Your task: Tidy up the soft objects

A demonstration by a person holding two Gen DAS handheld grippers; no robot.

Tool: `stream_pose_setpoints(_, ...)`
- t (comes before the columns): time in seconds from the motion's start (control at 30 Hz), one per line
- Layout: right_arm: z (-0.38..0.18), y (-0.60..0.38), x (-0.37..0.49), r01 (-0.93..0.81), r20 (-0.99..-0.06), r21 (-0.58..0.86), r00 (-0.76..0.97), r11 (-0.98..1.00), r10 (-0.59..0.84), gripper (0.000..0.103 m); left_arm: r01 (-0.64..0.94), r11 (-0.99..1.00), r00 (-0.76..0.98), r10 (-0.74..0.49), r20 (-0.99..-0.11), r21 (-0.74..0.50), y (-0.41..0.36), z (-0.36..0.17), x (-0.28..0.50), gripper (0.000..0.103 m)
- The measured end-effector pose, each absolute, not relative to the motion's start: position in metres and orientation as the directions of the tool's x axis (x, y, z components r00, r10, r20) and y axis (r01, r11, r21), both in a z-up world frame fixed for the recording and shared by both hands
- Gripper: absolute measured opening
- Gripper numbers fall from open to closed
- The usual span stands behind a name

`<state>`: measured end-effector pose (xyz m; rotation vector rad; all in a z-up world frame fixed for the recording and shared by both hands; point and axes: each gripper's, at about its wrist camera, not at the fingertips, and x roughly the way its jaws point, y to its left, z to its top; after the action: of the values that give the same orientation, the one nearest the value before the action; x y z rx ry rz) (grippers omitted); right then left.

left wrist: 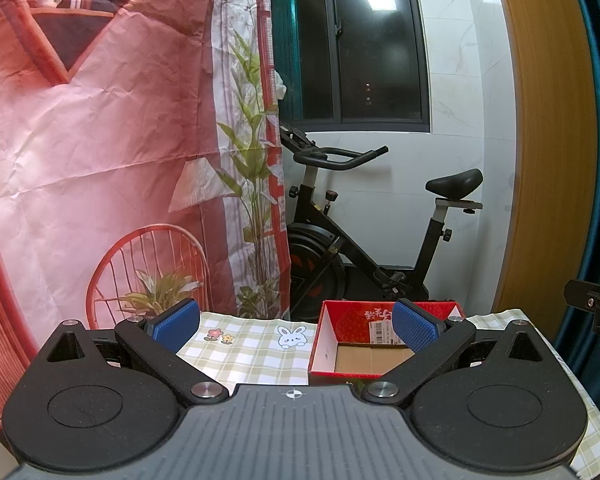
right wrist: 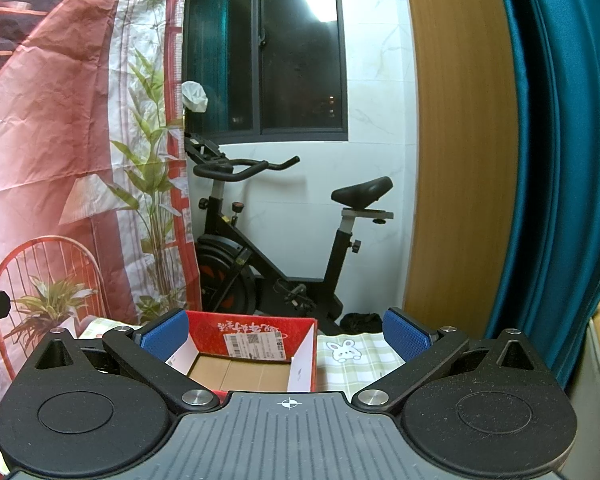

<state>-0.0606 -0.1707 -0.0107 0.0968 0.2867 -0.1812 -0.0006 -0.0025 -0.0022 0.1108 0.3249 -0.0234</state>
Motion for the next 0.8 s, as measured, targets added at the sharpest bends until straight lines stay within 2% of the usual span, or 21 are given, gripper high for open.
stream_pose_setpoints(0.4, -0.011, -0.172, -0.061, 0.194, -0.289, 0.074, 0.943, 0.978, -0.165, 0.103, 0.049, 0.994, 0.947, -0.015, -0.321, 0.098, -0.002, -0.005, 0.0, 0.103)
stream_pose_setpoints(0.6, -0.021, -0.184, -0.059, 0.154, -0.26, 0.134, 0.959, 0.979, -0.115, 0.103, 0.042, 0.992, 0.949, -0.003, -0.316, 0.116, 0.001, -0.013, 0.007, 0.103)
stream_pose_setpoints(0.7, -0.036, -0.187, -0.058, 0.118, -0.216, 0.131, 0.973, 0.984, -0.088, 0.103, 0.021, 0.991, 0.942, 0.024, -0.334, 0.129, 0.003, -0.023, 0.016, 0.103)
stream_pose_setpoints(0.8, -0.054, -0.186, -0.049, 0.095, -0.223, 0.132, 0.973, 0.987, -0.064, 0.103, 0.02, 0.993, 0.929, 0.025, -0.37, 0.117, 0.006, -0.037, 0.027, 0.103)
